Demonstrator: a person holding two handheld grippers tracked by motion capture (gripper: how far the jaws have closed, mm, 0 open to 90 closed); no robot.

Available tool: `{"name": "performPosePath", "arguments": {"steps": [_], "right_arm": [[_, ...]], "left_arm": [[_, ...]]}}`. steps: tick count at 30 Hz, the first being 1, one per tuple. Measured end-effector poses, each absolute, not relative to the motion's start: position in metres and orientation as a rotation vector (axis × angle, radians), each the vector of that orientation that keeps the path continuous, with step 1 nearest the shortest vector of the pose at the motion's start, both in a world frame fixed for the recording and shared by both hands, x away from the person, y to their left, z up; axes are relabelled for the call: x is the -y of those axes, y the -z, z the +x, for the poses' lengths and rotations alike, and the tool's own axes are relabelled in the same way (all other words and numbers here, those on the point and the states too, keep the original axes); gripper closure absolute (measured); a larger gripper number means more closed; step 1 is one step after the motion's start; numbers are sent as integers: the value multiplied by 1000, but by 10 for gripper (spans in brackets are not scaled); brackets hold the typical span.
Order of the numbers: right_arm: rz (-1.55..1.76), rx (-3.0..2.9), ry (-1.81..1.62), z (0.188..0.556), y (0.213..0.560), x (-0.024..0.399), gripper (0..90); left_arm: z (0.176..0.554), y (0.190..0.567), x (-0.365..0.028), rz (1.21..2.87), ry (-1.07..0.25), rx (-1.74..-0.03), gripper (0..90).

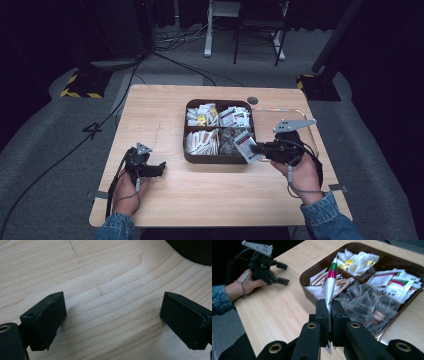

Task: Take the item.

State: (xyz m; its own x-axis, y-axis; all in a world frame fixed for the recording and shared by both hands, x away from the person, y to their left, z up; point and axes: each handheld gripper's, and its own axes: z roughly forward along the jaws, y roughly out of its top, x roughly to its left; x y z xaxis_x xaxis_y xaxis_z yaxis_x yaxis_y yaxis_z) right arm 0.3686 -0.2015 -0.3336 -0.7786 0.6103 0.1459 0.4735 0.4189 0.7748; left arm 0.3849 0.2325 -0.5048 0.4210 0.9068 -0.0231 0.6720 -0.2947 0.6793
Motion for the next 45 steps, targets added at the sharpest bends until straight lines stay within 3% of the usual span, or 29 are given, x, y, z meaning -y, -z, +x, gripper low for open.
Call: {"name": "performPosePath", "arguments": {"steps": [12,45], "right_arm": [[993,-2518,-1266,338,352,211,863],[1098,-2810,-1105,323,443,187,861]], "left_arm": [[385,505,-232,2063,-494,-1330,72],[385,505,-233,2064,-496,-1331,72]]}}
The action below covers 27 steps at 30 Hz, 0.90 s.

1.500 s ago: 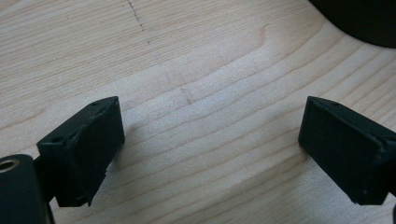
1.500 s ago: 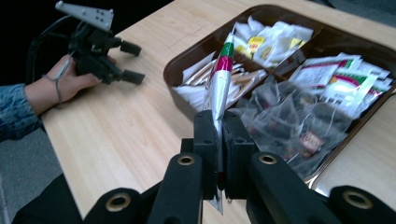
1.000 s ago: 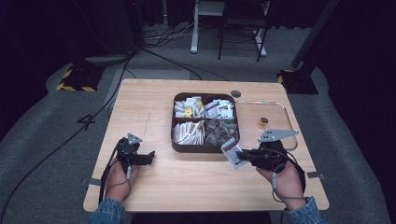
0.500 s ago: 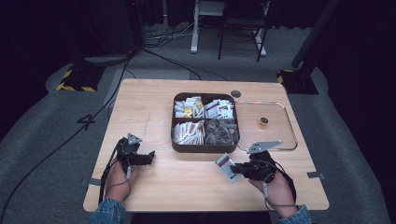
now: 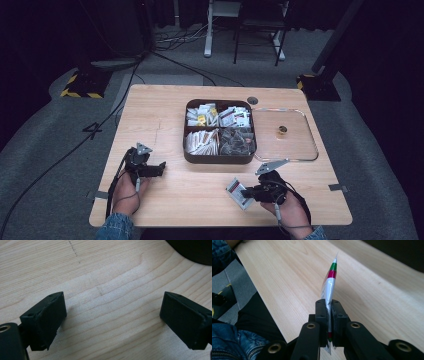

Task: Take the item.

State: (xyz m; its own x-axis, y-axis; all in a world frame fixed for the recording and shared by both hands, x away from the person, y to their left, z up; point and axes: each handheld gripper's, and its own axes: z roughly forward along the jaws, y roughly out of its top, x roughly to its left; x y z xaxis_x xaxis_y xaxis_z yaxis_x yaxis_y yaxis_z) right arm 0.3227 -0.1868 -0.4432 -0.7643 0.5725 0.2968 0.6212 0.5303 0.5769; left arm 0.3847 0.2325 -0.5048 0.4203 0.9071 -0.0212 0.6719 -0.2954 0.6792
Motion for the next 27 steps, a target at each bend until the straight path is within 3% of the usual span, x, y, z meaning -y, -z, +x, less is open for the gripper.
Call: {"name": "performPosePath", "arguments": {"steps": [12,16,17,19,21,27], "right_arm": [[-1043,2639,1011,323,456,183,849],[-1043,2648,1003,324,459,182,663],[-1043,2648,1003,324,459,182,663],[-1047,2680,1044,324,461,182,472],[-1062,2689,1074,327,461,184,370],[-1074,2723,1098,330,456,188,340]], "left_arm": [[385,505,-233,2064,-495,-1330,71],[385,505,-233,2064,-495,-1330,72],[385,505,-233,2064,-495,-1330,72],[385,505,-232,2064,-494,-1330,71],[385,505,-232,2064,-495,-1330,71],[385,505,-233,2064,-494,-1330,72]]}}
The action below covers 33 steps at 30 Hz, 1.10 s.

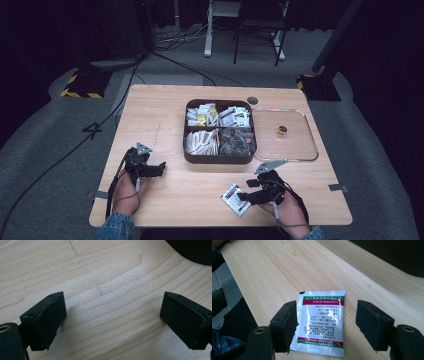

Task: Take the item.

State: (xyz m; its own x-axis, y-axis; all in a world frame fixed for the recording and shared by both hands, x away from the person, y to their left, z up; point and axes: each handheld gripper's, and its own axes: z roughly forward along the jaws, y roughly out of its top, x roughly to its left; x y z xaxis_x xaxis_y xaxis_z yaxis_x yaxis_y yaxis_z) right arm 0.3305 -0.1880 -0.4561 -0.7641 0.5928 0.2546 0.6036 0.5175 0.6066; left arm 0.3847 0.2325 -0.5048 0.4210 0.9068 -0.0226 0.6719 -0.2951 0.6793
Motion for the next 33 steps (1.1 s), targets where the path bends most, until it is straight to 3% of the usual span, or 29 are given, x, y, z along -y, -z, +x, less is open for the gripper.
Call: {"name": "performPosePath", "arguments": {"steps": [8,14,33], "right_arm": [[-1074,2777,1208,331,438,198,276],[-1092,2830,1208,338,429,217,148],[-1352,2789,1272,353,432,292,140]], "left_arm": [[385,505,-233,2063,-494,-1330,71],[385,505,-233,2064,-494,-1330,72],[385,505,-232,2063,-494,-1330,72]]}}
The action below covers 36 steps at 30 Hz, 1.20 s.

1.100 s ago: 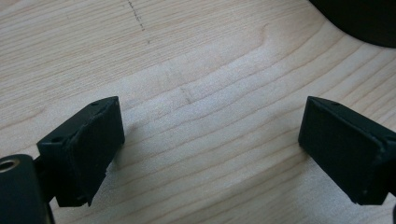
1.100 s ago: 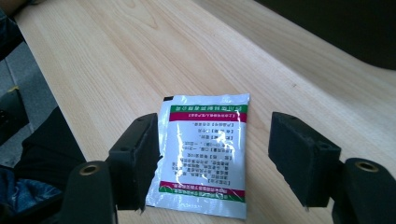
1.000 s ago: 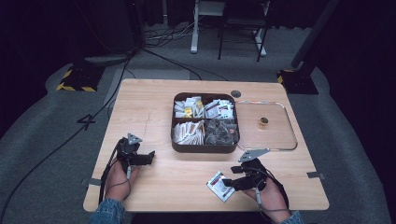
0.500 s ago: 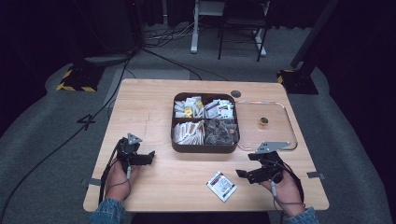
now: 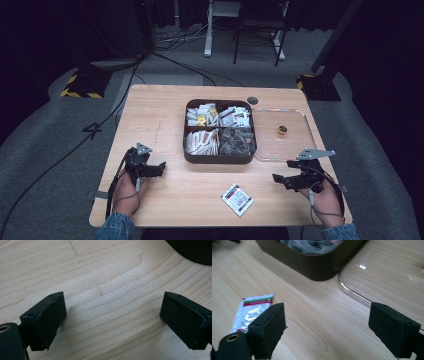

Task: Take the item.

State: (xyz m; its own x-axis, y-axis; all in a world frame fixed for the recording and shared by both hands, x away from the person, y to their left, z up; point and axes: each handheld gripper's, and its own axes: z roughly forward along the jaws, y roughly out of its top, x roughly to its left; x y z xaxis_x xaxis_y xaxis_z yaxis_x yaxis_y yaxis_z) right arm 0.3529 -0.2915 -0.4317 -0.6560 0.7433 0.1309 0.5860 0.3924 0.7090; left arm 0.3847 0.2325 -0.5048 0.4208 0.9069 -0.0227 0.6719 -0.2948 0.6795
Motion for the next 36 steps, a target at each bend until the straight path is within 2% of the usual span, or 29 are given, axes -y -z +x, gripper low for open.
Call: {"name": "performPosePath", "arguments": {"steps": [16,33,36], "right_arm": [[1283,-2341,-1041,360,471,351,139],[1199,-2316,-1033,359,492,362,138],[1165,-2333,-1006,359,494,359,114]], "left_arm": [[385,505,-233,2064,-495,-1330,72],[385,505,-233,2064,-495,-1330,71],[385,505,-232,2063,-493,-1331,72]]}}
